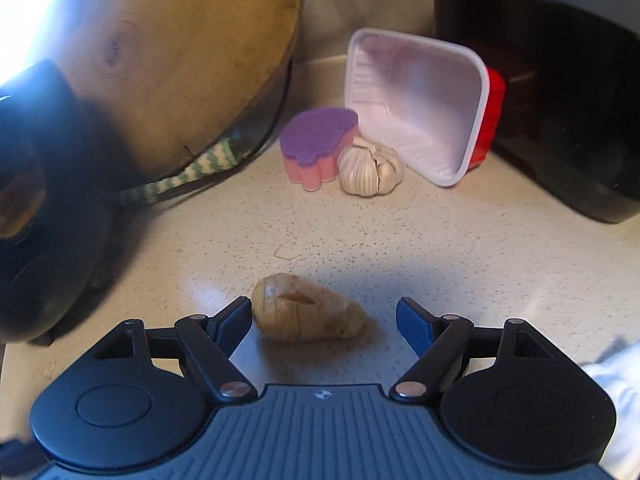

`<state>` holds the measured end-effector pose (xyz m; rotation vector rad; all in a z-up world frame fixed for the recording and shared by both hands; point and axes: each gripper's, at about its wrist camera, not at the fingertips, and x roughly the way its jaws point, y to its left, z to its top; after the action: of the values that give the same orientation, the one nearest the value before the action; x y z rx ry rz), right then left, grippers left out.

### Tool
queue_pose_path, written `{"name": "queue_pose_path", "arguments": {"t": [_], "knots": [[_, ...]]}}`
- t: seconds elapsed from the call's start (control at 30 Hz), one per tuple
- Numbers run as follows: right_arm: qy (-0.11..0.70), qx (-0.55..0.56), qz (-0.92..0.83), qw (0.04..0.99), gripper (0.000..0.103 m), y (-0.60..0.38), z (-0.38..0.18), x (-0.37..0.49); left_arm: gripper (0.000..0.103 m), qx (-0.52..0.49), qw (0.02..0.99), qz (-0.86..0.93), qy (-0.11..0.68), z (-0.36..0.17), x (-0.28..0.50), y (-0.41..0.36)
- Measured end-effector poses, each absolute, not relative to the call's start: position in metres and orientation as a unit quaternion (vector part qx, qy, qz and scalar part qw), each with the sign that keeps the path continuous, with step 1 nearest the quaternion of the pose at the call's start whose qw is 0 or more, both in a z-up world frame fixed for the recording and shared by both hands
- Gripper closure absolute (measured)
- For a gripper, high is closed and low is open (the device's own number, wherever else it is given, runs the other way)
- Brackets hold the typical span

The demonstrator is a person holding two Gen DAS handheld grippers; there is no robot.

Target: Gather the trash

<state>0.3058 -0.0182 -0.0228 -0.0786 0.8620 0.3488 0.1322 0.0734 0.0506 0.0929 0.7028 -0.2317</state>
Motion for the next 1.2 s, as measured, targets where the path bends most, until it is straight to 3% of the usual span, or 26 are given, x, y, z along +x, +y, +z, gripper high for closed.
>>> {"name": "queue_pose_path", "arguments": {"t": [0.03,0.07,0.1,0.47,0.67,0.93,0.97,1.1,1.2], "knots": [[0.414,-0.041,0.169,0.894,0.028,-0.018,-0.023,0.305,0.076,0.043,0.93,-0.122,0.343,0.051,0.131,0.073],[0.414,-0.039,0.177,0.892,0.042,-0.019,-0.022,0.302,0.076,0.041,0.929,-0.128,0.344,0.051,0.13,0.072],[0.417,-0.034,0.187,0.889,0.043,-0.02,-0.02,0.299,0.076,0.04,0.928,-0.132,0.345,0.051,0.13,0.072],[0.344,-0.069,0.193,0.916,0.043,-0.065,0.028,0.213,0.076,0.046,0.923,-0.173,0.341,0.05,0.131,0.052],[0.314,-0.111,0.133,0.933,0.043,-0.104,0.013,0.181,0.075,0.054,0.922,-0.182,0.337,0.049,0.134,0.039],[0.349,-0.087,0.123,0.925,0.041,-0.121,-0.016,0.19,0.076,0.058,0.921,-0.179,0.34,0.049,0.132,0.032],[0.347,-0.087,0.123,0.926,0.036,-0.121,-0.015,0.188,0.075,0.057,0.921,-0.178,0.341,0.049,0.133,0.033],[0.303,-0.08,0.105,0.944,0.0,-0.12,-0.002,0.17,0.076,0.024,0.922,-0.174,0.346,0.049,0.142,0.042],[0.265,-0.08,0.122,0.953,0.0,-0.12,0.005,0.153,0.076,-0.018,0.921,-0.167,0.351,0.047,0.153,0.055]]}}
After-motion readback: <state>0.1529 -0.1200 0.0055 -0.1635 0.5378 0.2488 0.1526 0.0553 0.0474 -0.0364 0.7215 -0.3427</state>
